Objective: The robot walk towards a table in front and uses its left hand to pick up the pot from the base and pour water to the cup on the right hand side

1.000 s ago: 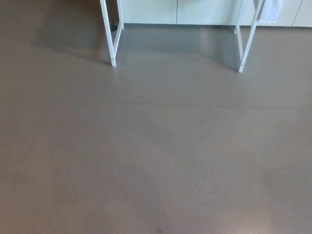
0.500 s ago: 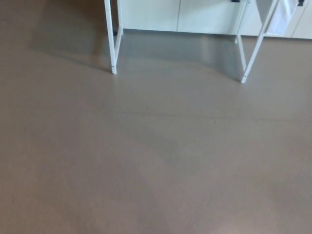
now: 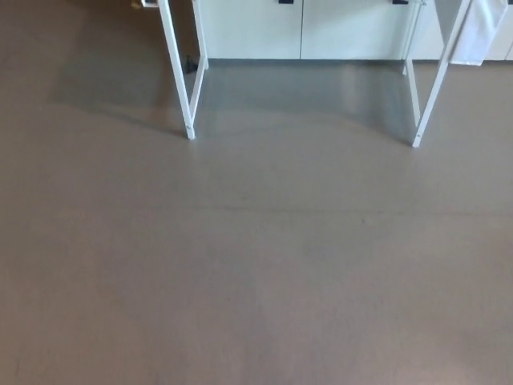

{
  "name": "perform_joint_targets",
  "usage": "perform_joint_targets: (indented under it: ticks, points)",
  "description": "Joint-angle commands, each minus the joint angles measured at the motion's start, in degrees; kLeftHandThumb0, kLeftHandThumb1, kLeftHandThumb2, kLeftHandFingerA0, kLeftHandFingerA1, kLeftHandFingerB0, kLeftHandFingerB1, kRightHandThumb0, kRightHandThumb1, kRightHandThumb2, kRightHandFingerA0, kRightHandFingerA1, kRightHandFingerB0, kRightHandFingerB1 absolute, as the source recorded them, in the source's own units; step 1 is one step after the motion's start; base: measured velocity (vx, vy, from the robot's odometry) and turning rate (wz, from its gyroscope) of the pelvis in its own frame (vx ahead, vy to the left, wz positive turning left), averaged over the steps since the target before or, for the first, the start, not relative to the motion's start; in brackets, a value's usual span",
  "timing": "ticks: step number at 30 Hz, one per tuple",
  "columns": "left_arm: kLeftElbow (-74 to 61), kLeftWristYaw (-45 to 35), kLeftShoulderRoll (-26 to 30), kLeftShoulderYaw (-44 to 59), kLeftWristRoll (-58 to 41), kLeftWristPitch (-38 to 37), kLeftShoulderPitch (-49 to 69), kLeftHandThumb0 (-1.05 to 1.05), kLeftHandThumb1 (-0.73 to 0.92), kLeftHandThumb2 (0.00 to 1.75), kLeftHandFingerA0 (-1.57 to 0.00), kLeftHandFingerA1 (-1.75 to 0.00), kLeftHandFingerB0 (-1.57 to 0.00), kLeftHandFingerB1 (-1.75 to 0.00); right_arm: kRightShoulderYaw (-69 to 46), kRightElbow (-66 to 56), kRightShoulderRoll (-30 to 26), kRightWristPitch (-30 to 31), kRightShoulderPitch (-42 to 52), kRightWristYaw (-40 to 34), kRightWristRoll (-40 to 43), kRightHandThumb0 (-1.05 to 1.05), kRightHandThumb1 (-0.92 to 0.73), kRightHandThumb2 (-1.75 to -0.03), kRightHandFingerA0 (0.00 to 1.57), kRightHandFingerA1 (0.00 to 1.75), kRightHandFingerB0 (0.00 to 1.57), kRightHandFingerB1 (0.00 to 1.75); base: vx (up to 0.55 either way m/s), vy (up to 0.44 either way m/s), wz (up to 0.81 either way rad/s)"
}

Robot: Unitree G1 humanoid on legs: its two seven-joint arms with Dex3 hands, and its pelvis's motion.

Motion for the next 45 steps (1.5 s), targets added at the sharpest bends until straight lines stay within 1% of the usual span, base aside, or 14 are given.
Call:
perform_joint_targets:
  ticks: [1, 3, 4, 5, 6, 7, 11, 12, 17, 24, 25, 28, 31, 45]
  points:
    - [-0.02, 0.52, 0.05, -0.22, -0.18, -1.59, 1.71, -0.22, 0.51, 0.55, -0.65, -0.42, -0.53, -0.38, 0.28, 0.15, -0.84, -0.4, 1.35, 0.21, 0.15, -0.4, -0.25, -0.56, 0.78, 0.89, 0.52, 0.65, 0.27, 0.129, -0.17]
    - [0.0, 1.24, -0.15, -0.66, 0.36, -1.89, 2.34, -0.22, 0.51, 0.56, -0.66, -0.42, -0.53, -0.38, 0.37, 0.19, -0.96, -0.22, 1.68, 0.06, 0.14, -0.38, -0.25, -0.59, 0.76, 0.88, 0.53, 0.65, 0.24, 0.151, -0.11]
    - [0.06, 0.74, -0.46, -0.39, -0.08, -2.04, 3.1, -0.2, 0.49, 0.55, -0.63, -0.41, -0.52, -0.38, 0.25, 0.35, -1.21, -0.31, 2.12, 0.96, 0.32, -0.36, -0.18, -0.7, 0.7, 0.81, 0.52, 0.68, 0.4, 0.195, -0.17]
    - [0.1, 0.5, -0.62, -0.28, -0.3, -2.09, 3.42, -0.2, 0.49, 0.55, -0.61, -0.41, -0.52, -0.38, 0.38, 0.43, -1.34, -0.37, 2.3, 1.0, 0.2, -0.34, -0.25, -0.59, 0.73, 0.78, 0.53, 0.62, 0.5, 0.088, -0.03]
    - [0.13, 0.35, -0.72, -0.21, -0.43, -2.11, 3.6, -0.2, 0.49, 0.55, -0.61, -0.41, -0.52, -0.38, 0.48, 0.47, -1.43, -0.41, 2.39, 0.96, 0.09, -0.34, -0.25, -0.59, 0.73, 0.78, 0.53, 0.62, 0.49, 0.197, -0.28]
    - [0.48, 0.01, -0.97, -0.06, -0.61, -2.83, 4.22, -0.22, 0.5, 0.55, -0.62, -0.41, -0.52, -0.38, 1.0, 0.91, -1.69, -0.74, 2.57, 0.84, -0.58, -0.43, -0.19, -0.69, 0.72, 0.79, 0.5, 0.65, 0.48, 0.173, -0.38]
    - [0.46, -0.18, -1.23, 0.15, -0.8, -3.76, 5.35, -0.23, 0.49, 0.55, -0.65, -0.42, -0.52, -0.38, 1.82, 0.86, -1.69, -1.19, 2.85, 1.16, -0.96, -0.47, -0.17, -0.67, 0.73, 0.82, 0.52, 0.66, 0.4, 0.163, -0.04]
    - [0.47, -0.5, -1.24, 0.32, -1.04, -3.46, 5.45, -0.22, 0.48, 0.55, -0.64, -0.42, -0.51, -0.38, 1.86, 0.94, -1.7, -1.25, 2.79, 1.53, -0.91, -0.45, -0.26, -0.55, 0.75, 0.82, 0.55, 0.63, 0.28, 0.117, 0.09]
    - [0.87, -0.39, -1.23, 0.83, -1.49, -2.71, 5.61, -0.19, 0.49, 0.55, -0.62, -0.41, -0.52, -0.38, 1.73, 1.13, -1.51, -0.78, 2.58, 1.74, -0.51, -0.38, -0.24, -0.55, 0.78, 0.81, 0.56, 0.64, 0.27, 0.028, 0.1]
    - [1.27, 0.35, -1.41, 0.77, -0.99, -3.36, 5.69, -0.2, 0.5, 0.55, -0.64, -0.42, -0.53, -0.38, 2.35, 1.07, -1.55, -0.6, 2.25, 0.23, -1.01, -0.4, -0.25, -0.57, 0.8, 0.8, 0.57, 0.63, 0.44, -0.135, 0.15]
    - [0.95, 0.06, -1.24, 0.65, -0.91, -3.44, 5.55, -0.21, 0.5, 0.55, -0.61, -0.41, -0.52, -0.38, 2.47, 1.06, -1.5, -0.77, 2.19, 0.32, -1.09, -0.42, -0.25, -0.54, 0.73, 0.82, 0.55, 0.63, 0.46, -0.163, 0.05]
    - [0.43, -0.37, -0.98, 0.46, -0.81, -3.56, 5.36, -0.21, 0.5, 0.55, -0.61, -0.41, -0.52, -0.38, 2.69, 1.07, -1.43, -1.02, 2.11, 0.44, -1.16, -0.42, -0.25, -0.54, 0.73, 0.82, 0.55, 0.63, 0.35, -0.067, -0.07]
    - [0.29, 0.39, -0.97, 0.25, -0.54, -3.22, 5.12, -0.2, 0.49, 0.55, -0.63, -0.41, -0.5, -0.38, 2.31, 1.46, -1.37, -1.12, 2.01, 0.61, -0.78, -0.41, -0.25, -0.55, 0.77, 0.8, 0.55, 0.63, 0.32, 0.085, -0.24]
    - [0.25, 0.14, -0.56, -0.05, -0.54, -3.16, 5.27, -0.22, 0.49, 0.55, -0.64, -0.42, -0.52, -0.38, 2.46, 1.4, -1.09, -0.66, 1.96, 0.32, -0.85, -0.38, -0.28, -0.55, 0.75, 0.78, 0.54, 0.61, 0.39, 0.147, -0.03]
